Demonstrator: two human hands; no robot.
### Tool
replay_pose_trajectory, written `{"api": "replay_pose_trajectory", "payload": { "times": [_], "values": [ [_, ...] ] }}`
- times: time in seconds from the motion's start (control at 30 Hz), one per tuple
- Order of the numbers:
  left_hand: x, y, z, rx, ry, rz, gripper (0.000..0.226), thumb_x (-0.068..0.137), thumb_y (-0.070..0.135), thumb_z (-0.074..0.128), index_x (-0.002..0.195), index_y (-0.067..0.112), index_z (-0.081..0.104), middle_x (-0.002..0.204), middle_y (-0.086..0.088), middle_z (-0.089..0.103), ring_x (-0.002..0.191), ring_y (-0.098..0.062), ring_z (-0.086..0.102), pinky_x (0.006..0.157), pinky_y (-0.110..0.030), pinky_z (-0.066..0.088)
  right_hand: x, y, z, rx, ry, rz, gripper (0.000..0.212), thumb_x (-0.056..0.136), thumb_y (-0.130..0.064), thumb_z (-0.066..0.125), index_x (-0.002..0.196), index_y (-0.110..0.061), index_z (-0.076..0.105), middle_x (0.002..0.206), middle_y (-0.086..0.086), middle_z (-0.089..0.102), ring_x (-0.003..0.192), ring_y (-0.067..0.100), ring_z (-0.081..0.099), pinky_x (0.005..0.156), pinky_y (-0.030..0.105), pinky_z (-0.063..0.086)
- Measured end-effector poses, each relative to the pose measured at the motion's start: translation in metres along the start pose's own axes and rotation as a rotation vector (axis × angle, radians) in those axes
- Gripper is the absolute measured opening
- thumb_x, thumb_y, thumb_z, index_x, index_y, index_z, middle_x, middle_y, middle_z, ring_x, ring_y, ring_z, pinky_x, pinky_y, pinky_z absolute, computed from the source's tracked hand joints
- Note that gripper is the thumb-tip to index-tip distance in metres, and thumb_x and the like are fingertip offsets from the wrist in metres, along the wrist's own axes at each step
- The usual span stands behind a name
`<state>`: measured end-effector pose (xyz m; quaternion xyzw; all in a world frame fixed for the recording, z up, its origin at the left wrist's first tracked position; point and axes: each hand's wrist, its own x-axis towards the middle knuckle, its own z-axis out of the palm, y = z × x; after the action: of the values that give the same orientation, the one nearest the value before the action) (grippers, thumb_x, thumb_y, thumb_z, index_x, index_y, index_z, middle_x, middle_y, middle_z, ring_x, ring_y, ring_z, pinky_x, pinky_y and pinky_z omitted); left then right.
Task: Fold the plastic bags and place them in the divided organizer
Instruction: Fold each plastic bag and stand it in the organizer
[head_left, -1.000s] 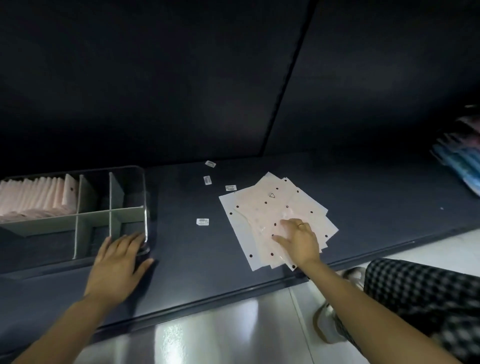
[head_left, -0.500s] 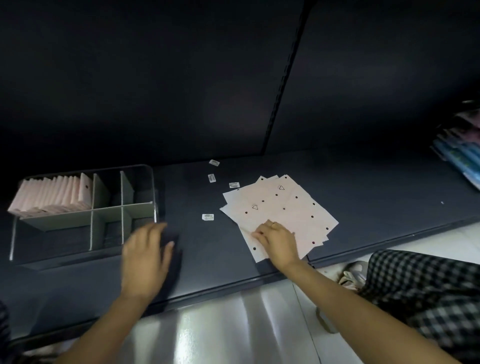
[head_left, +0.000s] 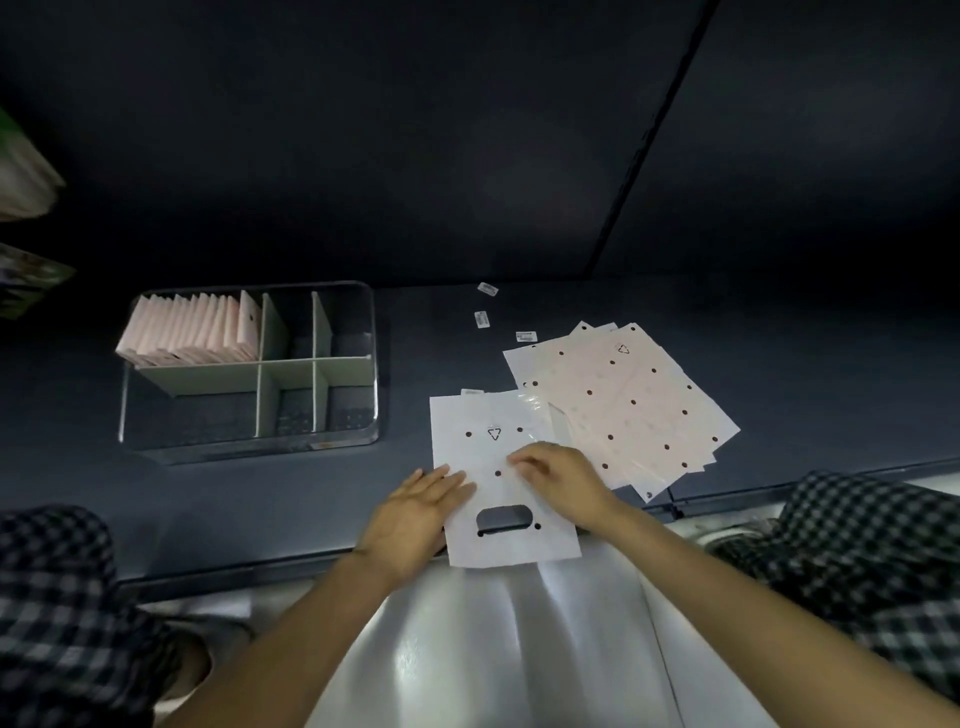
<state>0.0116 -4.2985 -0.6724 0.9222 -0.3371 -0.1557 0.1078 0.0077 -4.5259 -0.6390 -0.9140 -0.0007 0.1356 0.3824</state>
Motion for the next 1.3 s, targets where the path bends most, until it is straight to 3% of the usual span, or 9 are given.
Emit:
{"api": "replay_pose_trajectory", "payload": {
  "times": [0.17, 0.37, 0.53, 0.7, 0.8, 1.03, 1.1, 1.2, 1.3],
  "values": [
    [-0.004, -0.002, 0.000, -0.156, 0.073, -0.037, 0.041, 0.099, 0.018, 0.041, 0.134, 0.039, 0.049, 0.151, 0.017, 0.030, 0.141, -0.006, 0.023, 0.113, -0.023, 0.022, -0.021, 0.030, -0.007, -0.283, -0.232, -0.076, 0.045, 0.098, -0.035, 0.044, 0.141, -0.024, 0.039, 0.144, -0.009, 0.041, 0.133, 0.009, 0.032, 0.104, 0.011, 0.021],
    [-0.005, -0.001, -0.015, -0.564, 0.168, -0.267, 0.022, 0.097, 0.017, 0.048, 0.105, 0.022, 0.068, 0.099, 0.002, 0.070, 0.097, -0.021, 0.062, 0.083, -0.030, 0.046, -0.020, 0.015, -0.031, 0.468, -0.201, 0.277, 0.051, 0.090, -0.058, 0.034, 0.127, -0.029, 0.054, 0.124, -0.012, 0.062, 0.126, 0.007, 0.046, 0.108, 0.026, 0.031],
    [-0.003, -0.003, -0.011, -0.893, 0.211, -0.464, 0.021, 0.097, 0.019, 0.050, 0.084, 0.014, 0.066, 0.077, 0.002, 0.067, 0.078, -0.018, 0.058, 0.072, -0.025, 0.043, -0.026, 0.029, -0.039, 0.768, -0.317, 0.259, 0.097, 0.055, -0.073, 0.071, 0.135, -0.026, 0.044, 0.132, -0.004, 0.057, 0.125, 0.005, 0.047, 0.105, 0.027, 0.036],
    [0.008, -0.006, -0.010, -0.969, 0.232, -0.634, 0.026, 0.098, 0.020, 0.048, 0.092, 0.000, 0.063, 0.086, -0.019, 0.067, 0.079, -0.026, 0.057, 0.083, -0.044, 0.052, -0.009, 0.027, -0.020, 0.763, -0.132, 0.326, 0.039, 0.086, -0.047, 0.054, 0.116, -0.024, 0.060, 0.116, -0.005, 0.065, 0.105, 0.005, 0.060, 0.087, 0.022, 0.049],
    [0.012, -0.004, -0.010, -0.914, 0.243, -0.636, 0.023, 0.098, 0.019, 0.047, 0.102, 0.000, 0.060, 0.090, -0.020, 0.067, 0.085, -0.032, 0.061, 0.080, -0.040, 0.050, 0.003, 0.022, -0.005, 0.492, 0.126, 0.382, 0.013, 0.089, -0.024, 0.063, 0.092, -0.012, 0.067, 0.084, -0.001, 0.065, 0.079, 0.012, 0.058, 0.067, 0.016, 0.049],
    [0.008, 0.018, -0.013, -0.438, 0.532, -0.488, 0.054, 0.089, 0.014, 0.061, 0.139, 0.013, 0.042, 0.129, -0.009, 0.050, 0.114, -0.032, 0.048, 0.094, -0.043, 0.044, 0.007, 0.014, 0.012, 0.225, 0.245, 0.419, 0.017, 0.090, -0.020, 0.058, 0.076, -0.013, 0.057, 0.068, -0.006, 0.053, 0.073, 0.014, 0.049, 0.070, 0.023, 0.036],
    [0.004, 0.024, -0.007, -0.261, 0.433, -0.298, 0.054, 0.091, 0.019, 0.059, 0.141, 0.014, 0.040, 0.143, -0.012, 0.041, 0.130, -0.033, 0.038, 0.108, -0.041, 0.032, 0.006, 0.013, 0.013, 0.206, 0.247, 0.416, 0.019, 0.090, -0.018, 0.056, 0.072, -0.014, 0.053, 0.064, -0.009, 0.049, 0.070, 0.014, 0.047, 0.066, 0.024, 0.034],
    [0.000, 0.027, 0.013, -0.046, 0.123, -0.121, 0.063, 0.099, 0.043, 0.036, 0.151, 0.022, 0.008, 0.159, -0.001, -0.003, 0.146, -0.022, -0.007, 0.116, -0.035, -0.013, 0.003, 0.012, 0.014, 0.191, 0.246, 0.405, 0.021, 0.089, -0.015, 0.055, 0.068, -0.016, 0.050, 0.063, -0.008, 0.048, 0.067, 0.013, 0.045, 0.059, 0.019, 0.034],
    [-0.004, 0.025, 0.021, 0.140, 0.036, -0.062, 0.072, 0.096, 0.055, 0.031, 0.150, 0.018, 0.000, 0.157, -0.003, -0.009, 0.142, -0.023, -0.016, 0.113, -0.047, -0.012, 0.000, 0.011, 0.016, 0.137, 0.241, 0.382, 0.020, 0.087, -0.012, 0.056, 0.067, -0.013, 0.050, 0.072, -0.002, 0.051, 0.071, 0.014, 0.046, 0.058, 0.022, 0.030]
  ]
}}
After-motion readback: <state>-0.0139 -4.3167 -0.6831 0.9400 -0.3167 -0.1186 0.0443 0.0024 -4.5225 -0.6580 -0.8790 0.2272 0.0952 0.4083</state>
